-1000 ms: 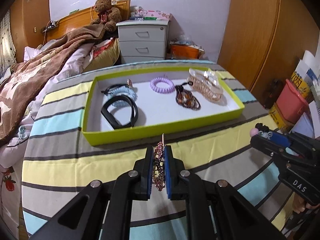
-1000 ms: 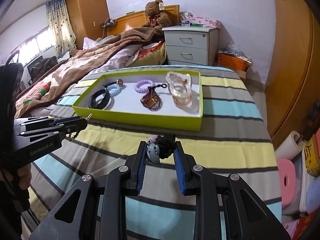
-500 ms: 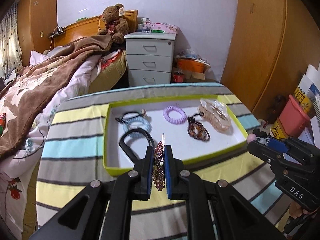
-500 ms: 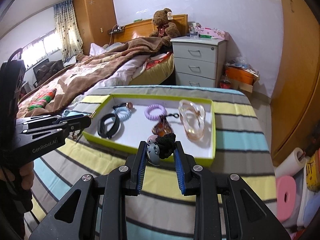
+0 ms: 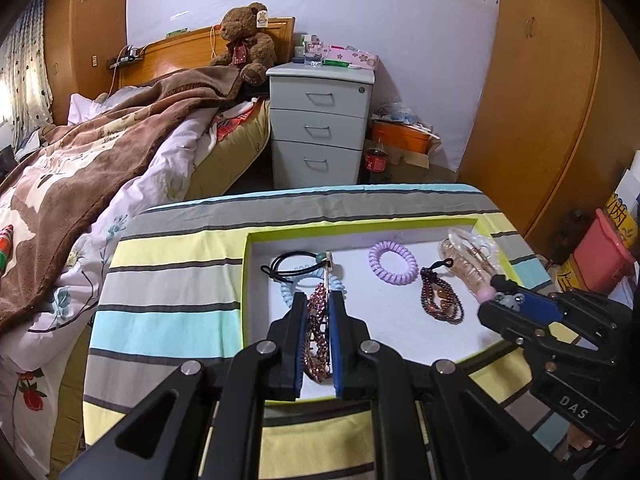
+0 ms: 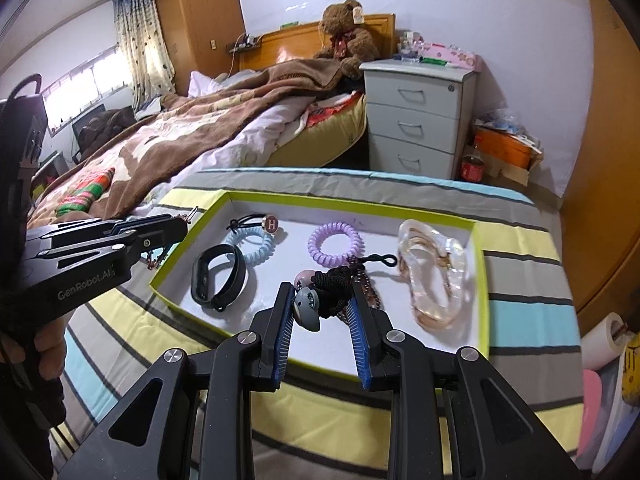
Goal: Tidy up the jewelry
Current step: 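Carry both hair accessories into the tray and open both grippers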
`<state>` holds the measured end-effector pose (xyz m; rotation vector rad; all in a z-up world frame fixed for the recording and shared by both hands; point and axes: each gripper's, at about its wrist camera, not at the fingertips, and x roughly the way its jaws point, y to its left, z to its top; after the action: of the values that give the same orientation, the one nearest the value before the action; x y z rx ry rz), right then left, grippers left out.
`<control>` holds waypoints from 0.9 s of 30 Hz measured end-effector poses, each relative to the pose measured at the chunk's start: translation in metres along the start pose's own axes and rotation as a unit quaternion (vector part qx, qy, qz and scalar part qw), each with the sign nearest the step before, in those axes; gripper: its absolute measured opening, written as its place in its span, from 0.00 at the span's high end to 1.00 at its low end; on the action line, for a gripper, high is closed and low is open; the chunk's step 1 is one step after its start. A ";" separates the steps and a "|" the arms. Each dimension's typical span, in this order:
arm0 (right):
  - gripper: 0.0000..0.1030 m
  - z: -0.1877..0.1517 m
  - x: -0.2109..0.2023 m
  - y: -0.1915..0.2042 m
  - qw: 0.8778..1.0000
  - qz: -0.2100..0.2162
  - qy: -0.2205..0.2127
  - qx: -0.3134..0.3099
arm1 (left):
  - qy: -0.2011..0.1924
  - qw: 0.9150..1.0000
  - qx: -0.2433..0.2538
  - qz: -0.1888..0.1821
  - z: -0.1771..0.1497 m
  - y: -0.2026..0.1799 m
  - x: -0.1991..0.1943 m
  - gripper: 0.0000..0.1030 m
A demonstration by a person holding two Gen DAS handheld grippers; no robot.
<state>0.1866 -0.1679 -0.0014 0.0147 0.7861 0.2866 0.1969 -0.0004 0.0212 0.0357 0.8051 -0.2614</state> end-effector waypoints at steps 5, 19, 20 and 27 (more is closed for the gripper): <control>0.73 0.000 0.020 0.000 1.000 0.001 0.018 -0.002 | 0.015 1.000 -0.004 -0.004 -0.005 0.000 0.016 0.89; 0.73 -0.002 0.046 0.000 0.999 -0.013 0.039 -0.018 | 0.047 0.999 0.010 -0.003 -0.013 -0.009 0.044 0.89; 0.73 -0.002 0.046 0.000 0.999 -0.013 0.038 -0.019 | 0.048 0.999 0.010 -0.003 -0.013 -0.009 0.045 0.89; 0.73 -0.004 0.049 0.001 0.999 -0.016 0.042 -0.025 | 0.053 0.999 0.009 -0.003 -0.014 -0.007 0.048 0.89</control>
<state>0.2165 -0.1543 -0.0384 -0.0569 0.8619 0.2772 0.2176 -0.0160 -0.0223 0.0642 0.9080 -0.2750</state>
